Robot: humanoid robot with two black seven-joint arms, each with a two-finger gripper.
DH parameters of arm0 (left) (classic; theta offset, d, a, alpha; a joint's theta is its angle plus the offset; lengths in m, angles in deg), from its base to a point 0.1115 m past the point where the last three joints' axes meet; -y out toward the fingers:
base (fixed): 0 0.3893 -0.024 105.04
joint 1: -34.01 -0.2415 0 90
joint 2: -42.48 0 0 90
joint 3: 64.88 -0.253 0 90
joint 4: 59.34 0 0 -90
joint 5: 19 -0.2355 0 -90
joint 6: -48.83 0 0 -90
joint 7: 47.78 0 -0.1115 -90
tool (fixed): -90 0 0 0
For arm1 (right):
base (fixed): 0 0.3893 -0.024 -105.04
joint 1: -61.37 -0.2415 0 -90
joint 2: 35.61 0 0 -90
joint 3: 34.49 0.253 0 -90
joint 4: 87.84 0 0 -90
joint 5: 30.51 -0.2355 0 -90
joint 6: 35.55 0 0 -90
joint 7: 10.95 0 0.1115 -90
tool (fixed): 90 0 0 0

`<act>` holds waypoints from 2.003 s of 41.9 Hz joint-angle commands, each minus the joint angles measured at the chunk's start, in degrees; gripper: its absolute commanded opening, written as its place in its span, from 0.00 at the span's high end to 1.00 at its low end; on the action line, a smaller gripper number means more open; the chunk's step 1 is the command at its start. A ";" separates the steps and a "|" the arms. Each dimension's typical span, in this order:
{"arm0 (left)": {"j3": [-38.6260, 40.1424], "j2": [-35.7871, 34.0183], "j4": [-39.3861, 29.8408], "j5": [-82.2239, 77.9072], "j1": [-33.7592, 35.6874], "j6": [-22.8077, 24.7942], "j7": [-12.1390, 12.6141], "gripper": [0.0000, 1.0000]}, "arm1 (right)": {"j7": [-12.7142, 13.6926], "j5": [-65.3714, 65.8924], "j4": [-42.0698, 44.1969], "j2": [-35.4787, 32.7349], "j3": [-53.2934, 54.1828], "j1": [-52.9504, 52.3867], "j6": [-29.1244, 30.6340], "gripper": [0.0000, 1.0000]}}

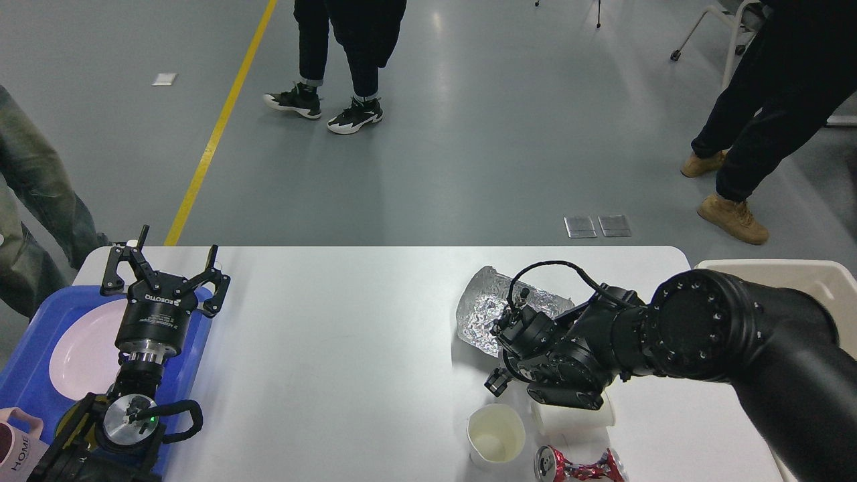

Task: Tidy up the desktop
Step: 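Lower the right gripper onto the aluminium foil and grasp it, then lift the foil and drop it into the white bin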

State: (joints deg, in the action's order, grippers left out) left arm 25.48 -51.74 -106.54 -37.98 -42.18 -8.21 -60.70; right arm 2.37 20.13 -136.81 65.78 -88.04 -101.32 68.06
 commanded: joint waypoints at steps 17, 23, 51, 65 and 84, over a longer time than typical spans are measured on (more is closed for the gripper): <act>0.00 0.00 0.00 0.00 -0.01 0.00 0.00 0.03 | 0.03 -1.50 0.01 -0.05 0.02 -1.40 -0.60 1.00; 0.00 0.00 0.00 0.00 -0.01 0.00 0.00 0.03 | -0.05 -2.82 -1.56 -0.49 0.20 -5.71 0.01 1.00; 0.00 0.00 0.00 0.00 -0.01 0.00 0.00 0.03 | -0.67 -30.32 -30.75 -15.43 -0.59 -48.85 25.04 1.00; 0.00 0.00 0.00 0.00 -0.09 0.00 0.00 0.03 | 0.03 -40.35 -36.55 -19.56 -9.21 -58.18 29.81 1.00; 0.00 0.00 0.00 0.00 -0.09 0.00 0.00 0.03 | 0.03 -49.40 -35.41 -20.71 -20.54 -59.68 21.73 1.00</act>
State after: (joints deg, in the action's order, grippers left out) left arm 25.48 -51.74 -106.54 -37.98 -42.25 -8.21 -60.70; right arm 2.42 -27.65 -172.73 45.78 -103.55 -161.22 93.72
